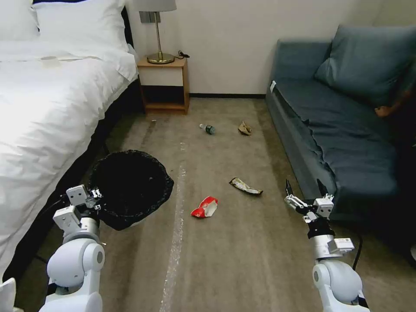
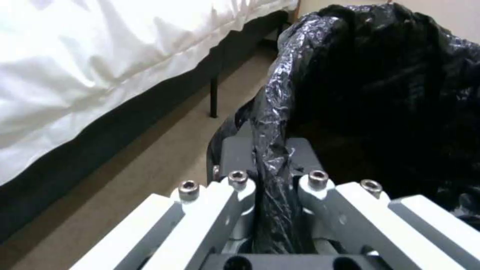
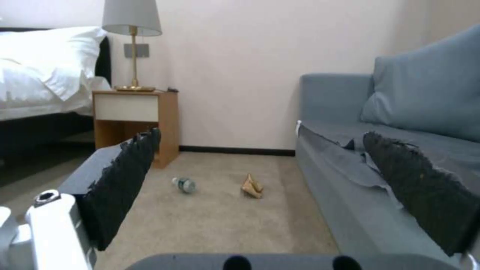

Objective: Pick up the trash bin, then pick up the garbage on the floor and place it into the trash bin.

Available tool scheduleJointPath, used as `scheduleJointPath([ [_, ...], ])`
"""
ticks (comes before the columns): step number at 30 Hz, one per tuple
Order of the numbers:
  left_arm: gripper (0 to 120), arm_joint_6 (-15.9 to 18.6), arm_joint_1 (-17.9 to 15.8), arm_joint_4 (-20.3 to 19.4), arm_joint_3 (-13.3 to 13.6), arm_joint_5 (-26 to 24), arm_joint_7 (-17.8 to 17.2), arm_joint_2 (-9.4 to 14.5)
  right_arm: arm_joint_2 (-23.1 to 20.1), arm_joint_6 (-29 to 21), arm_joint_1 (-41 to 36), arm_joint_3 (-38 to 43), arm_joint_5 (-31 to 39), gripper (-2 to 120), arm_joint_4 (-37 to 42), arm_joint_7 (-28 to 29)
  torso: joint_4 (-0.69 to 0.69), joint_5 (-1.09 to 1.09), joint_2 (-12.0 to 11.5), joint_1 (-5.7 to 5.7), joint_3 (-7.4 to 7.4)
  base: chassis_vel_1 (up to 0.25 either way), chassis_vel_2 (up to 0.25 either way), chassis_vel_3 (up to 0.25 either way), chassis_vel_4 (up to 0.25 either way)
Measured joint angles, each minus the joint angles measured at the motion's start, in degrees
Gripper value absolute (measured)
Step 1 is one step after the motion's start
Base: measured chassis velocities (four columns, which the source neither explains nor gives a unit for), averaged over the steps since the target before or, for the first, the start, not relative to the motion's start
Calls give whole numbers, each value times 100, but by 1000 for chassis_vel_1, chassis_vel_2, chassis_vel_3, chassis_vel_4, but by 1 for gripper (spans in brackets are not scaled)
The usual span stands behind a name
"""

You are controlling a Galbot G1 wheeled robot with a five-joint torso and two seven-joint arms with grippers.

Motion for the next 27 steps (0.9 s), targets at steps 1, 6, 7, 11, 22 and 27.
scheduleJointPath([
  [1,5,-2,7,-4,0,0,3,0,3,5,-5,0,-8,100,0,-5,0,0,0,0,0,-99,85,104,-96],
  [6,5,-15,18,-6,-7,13,12,11,-2,10,-16,0,-19,100,0,-19,0,0,0,0,0,-103,101,98,-104],
  [7,5,-15,18,-6,-7,13,12,11,-2,10,-16,0,-19,100,0,-19,0,0,0,0,0,-100,123,99,-116],
  [11,5,-16,7,-13,-12,15,15,13,-13,11,-12,7,-23,100,1,-24,1,0,0,0,0,-98,106,112,-110],
  [22,5,-81,-9,4,-10,57,72,4,-32,29,3,24,-26,100,-18,-34,0,1,0,0,0,-108,104,119,-105],
  [27,5,-99,29,5,-38,56,78,5,-31,57,11,11,-60,100,-41,-56,1,0,0,0,0,-92,102,105,-102],
])
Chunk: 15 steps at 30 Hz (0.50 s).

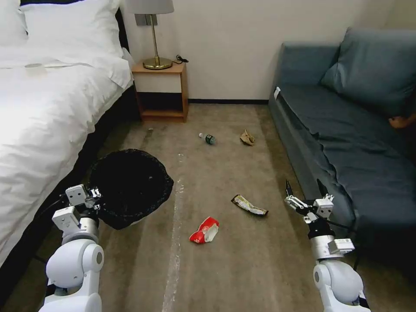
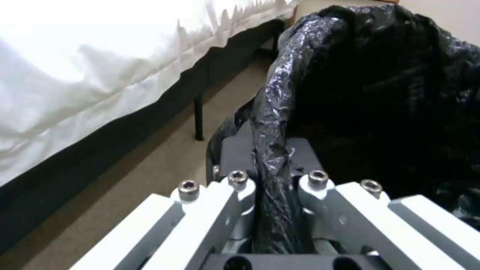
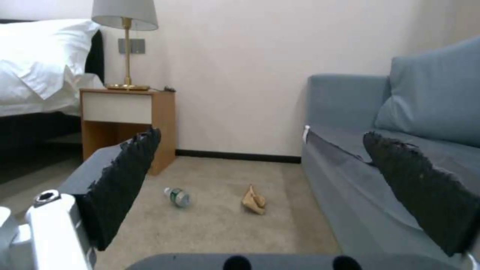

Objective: Pick up the trash bin, then pick up the garbage on the floor and place it into the trash bin.

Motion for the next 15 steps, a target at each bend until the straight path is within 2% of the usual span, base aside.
scheduleJointPath([
  [8,5,-1,11,-18,10,-11,0,-4,2,27,-17,-6,-23,100,-3,-10,0,0,0,0,0,-106,110,105,-114],
  [15,5,-1,3,-18,45,-15,-20,-13,-10,249,-7,21,-67,100,-17,-107,0,0,0,0,0,-112,102,113,-109],
])
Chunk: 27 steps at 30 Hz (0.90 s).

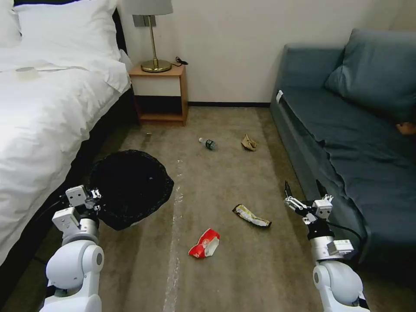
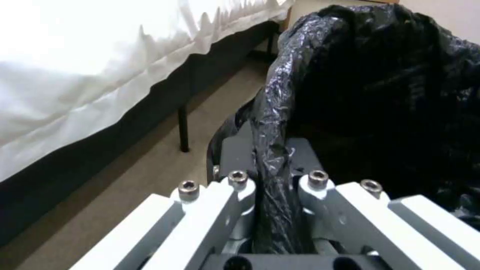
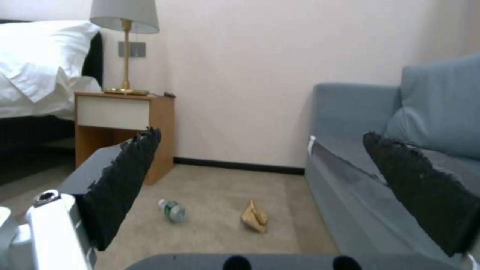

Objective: Pick up the trash bin, then pick up the garbage on the floor and place it into the trash bin.

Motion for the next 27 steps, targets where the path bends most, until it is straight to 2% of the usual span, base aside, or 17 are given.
scheduleJointPath([
  [8,5,1,-27,0,14,-7,-11,-3,6,192,50,22,-144,100,-81,-43,0,-1,0,0,1,-63,80,65,-80],
  [27,5,35,-6,8,3,-13,-26,-7,4,293,4,-51,-563,100,-92,95,-1,-1,0,0,0,0,0,0,0],
])
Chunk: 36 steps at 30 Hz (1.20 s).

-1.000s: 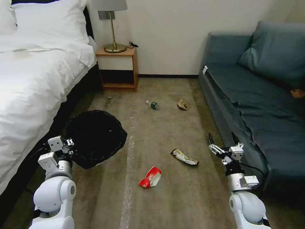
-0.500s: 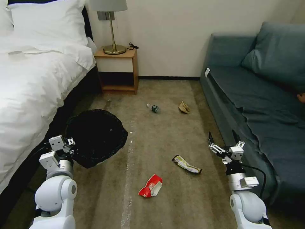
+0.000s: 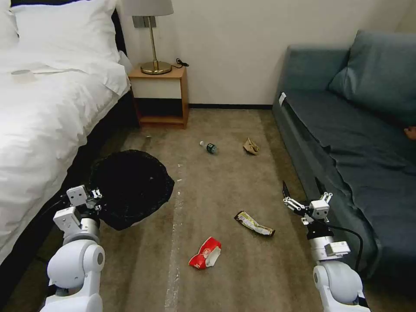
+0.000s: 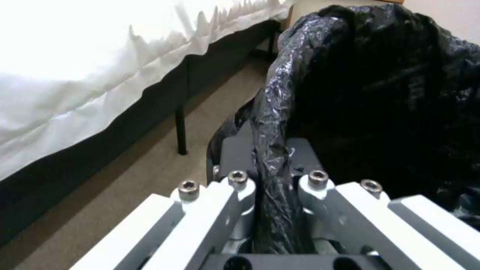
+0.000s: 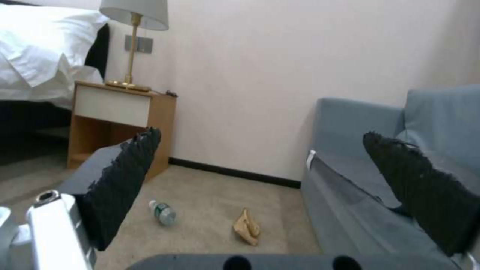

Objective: Pick up the trash bin, then pick up the garbage on the floor and place it into the trash bin.

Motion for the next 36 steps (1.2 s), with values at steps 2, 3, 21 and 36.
scheduleJointPath([
  [2,5,3,3,0,0,13,-1,-4,2,-3,-8,-34,-15,100,-17,13,0,0,0,0,0,0,0,0,0],
  [3,5,9,6,1,2,15,-2,-2,2,-8,-7,-40,-14,100,-19,12,0,0,0,0,0,0,0,0,0],
  [21,5,64,127,-111,35,193,17,15,-354,-350,192,-562,308,100,-196,-53,1,0,1,0,0,0,0,0,0],
  [36,5,72,224,-316,87,390,32,-18,-1372,-741,598,-1837,977,100,-781,-147,0,1,1,0,0,0,0,0,0],
])
